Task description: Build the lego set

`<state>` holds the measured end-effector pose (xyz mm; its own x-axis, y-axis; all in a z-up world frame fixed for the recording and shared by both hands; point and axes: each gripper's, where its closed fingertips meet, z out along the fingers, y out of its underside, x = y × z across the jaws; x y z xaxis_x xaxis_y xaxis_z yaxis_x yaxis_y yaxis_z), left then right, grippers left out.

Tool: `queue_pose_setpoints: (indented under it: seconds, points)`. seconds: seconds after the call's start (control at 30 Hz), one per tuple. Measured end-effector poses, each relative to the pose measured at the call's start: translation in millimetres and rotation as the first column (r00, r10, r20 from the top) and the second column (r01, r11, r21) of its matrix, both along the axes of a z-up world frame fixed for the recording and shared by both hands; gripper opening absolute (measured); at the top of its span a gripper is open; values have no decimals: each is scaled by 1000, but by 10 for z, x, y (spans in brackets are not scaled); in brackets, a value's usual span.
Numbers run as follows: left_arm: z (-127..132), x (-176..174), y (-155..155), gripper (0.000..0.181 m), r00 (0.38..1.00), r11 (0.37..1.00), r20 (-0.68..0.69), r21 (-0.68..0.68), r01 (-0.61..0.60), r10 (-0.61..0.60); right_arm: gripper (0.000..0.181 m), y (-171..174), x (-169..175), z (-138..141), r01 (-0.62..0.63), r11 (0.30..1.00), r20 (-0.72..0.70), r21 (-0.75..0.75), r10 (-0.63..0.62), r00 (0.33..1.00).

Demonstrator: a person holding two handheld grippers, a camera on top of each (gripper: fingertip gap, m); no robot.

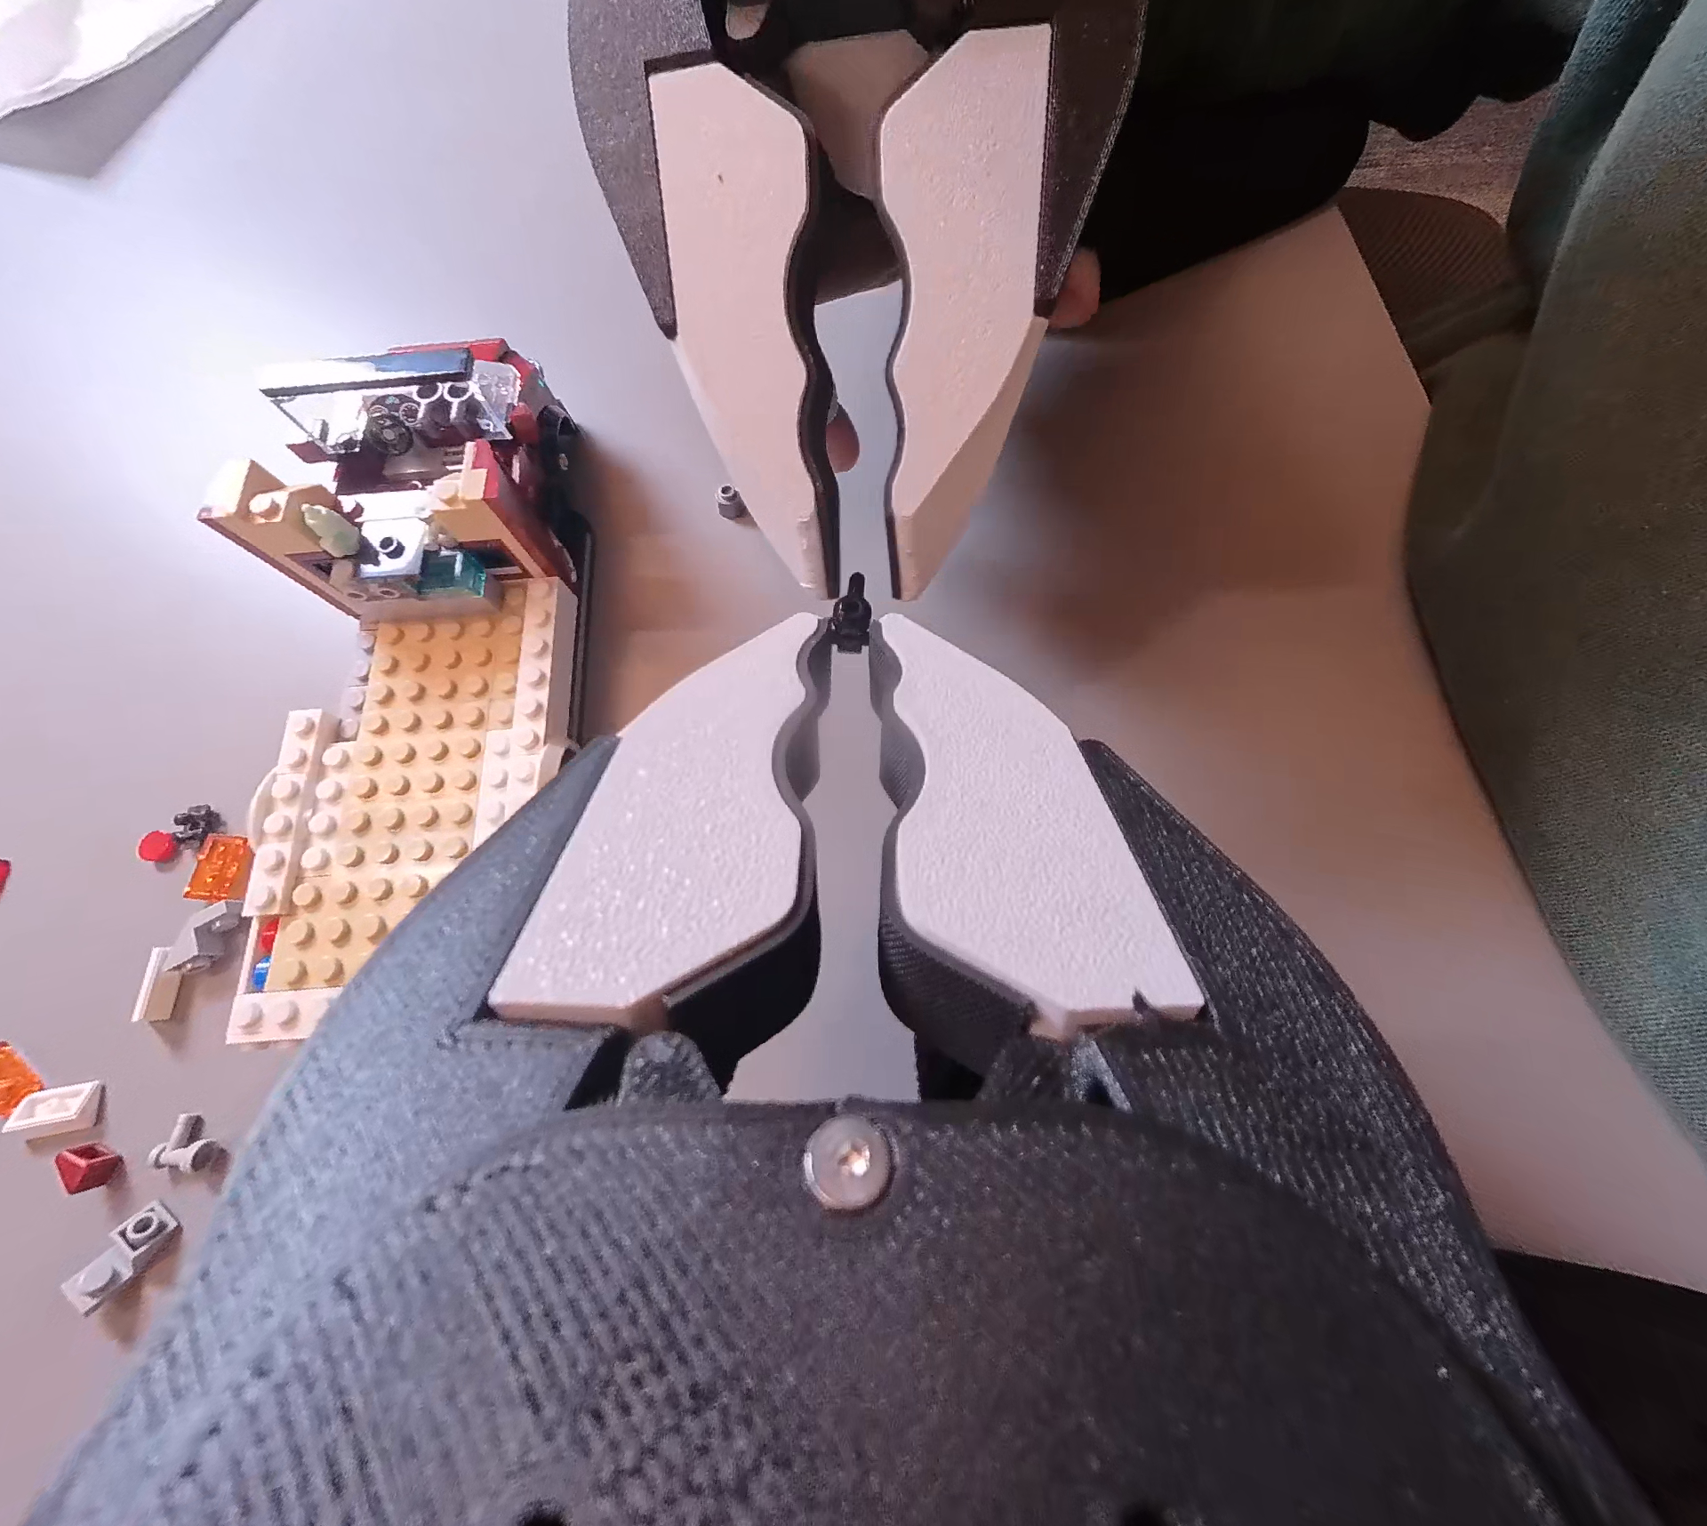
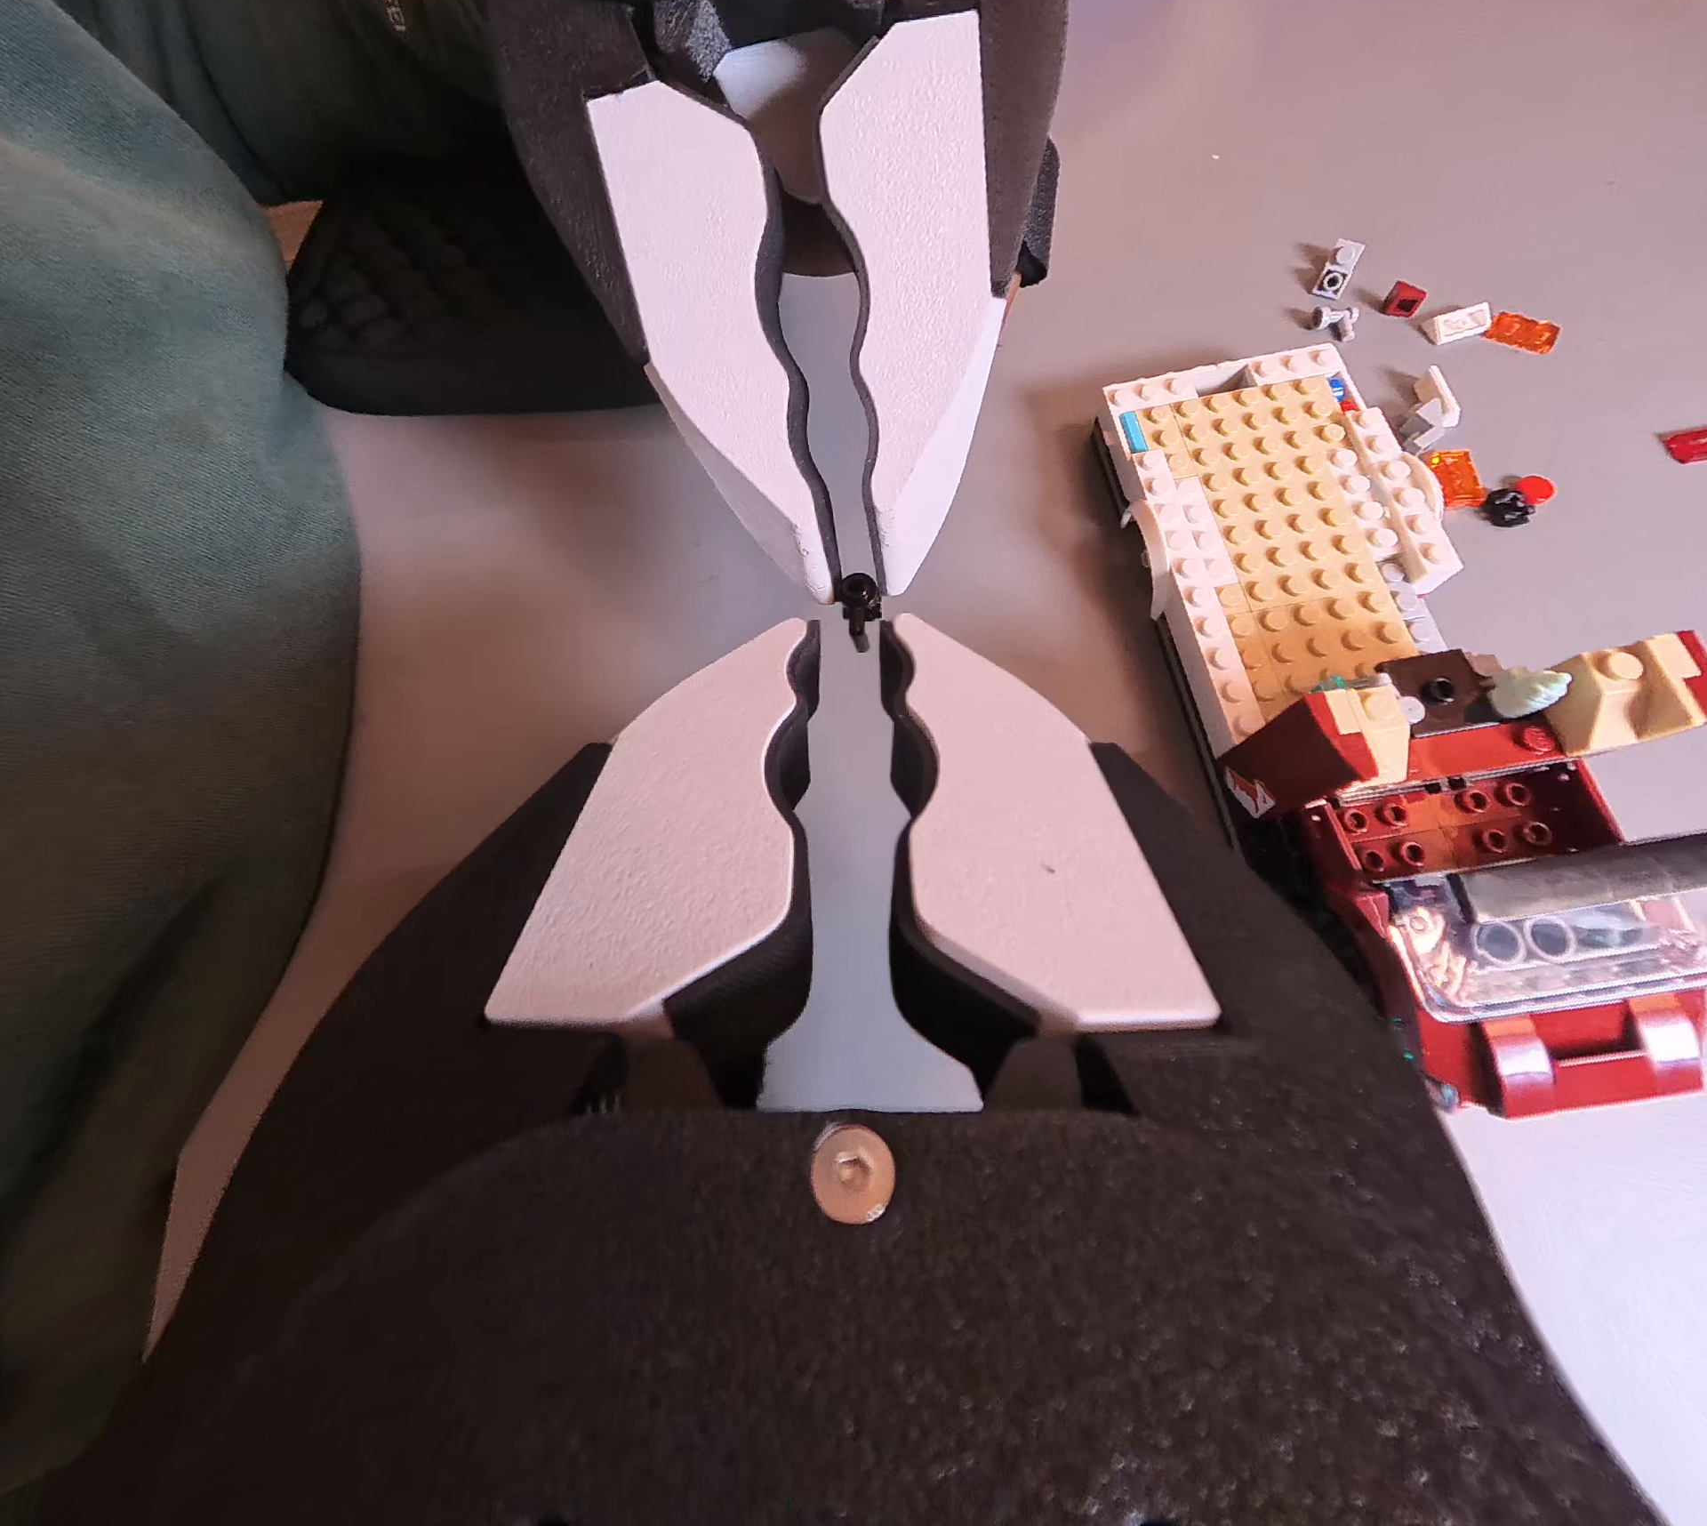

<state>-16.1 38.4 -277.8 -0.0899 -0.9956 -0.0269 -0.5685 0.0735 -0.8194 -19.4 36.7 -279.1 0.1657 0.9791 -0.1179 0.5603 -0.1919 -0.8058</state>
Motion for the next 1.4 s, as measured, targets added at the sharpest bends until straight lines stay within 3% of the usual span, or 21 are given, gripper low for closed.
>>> queue_pose_setpoints:
  seconds: [0.1, 0.2, 0.4, 0.57, 0.97, 1.4]
  points:
    - [-3, -9, 6, 7, 1000, 1000, -2, -10, -1, 1, 19, -8, -1, 28, -28, 997, -12, 65, 29, 1000]
    - [21, -21, 17, 7, 1000, 998, 9, -57, -5, 6, 22, 8, -4, 86, -60, 970, -23, 234, 67, 997]
    - [123, -63, 38, 7, 1000, 985, 21, -170, 0, 3, 29, 30, -34, 245, -87, 812, -21, 578, 122, 992]
    - [220, -53, 41, 7, 999, 964, 35, -266, 9, 1, 27, 53, -93, 341, -75, 692, -3, 718, 111, 994]
    - [339, -32, 21, 7, 997, 915, 76, -402, 16, 16, 12, 76, -108, 403, -58, 597, 16, 800, 75, 997]
    - [322, -41, -11, 7, 997, 872, 73, -489, 30, 7, 10, 57, -127, 367, -75, 608, 30, 790, 84, 996]
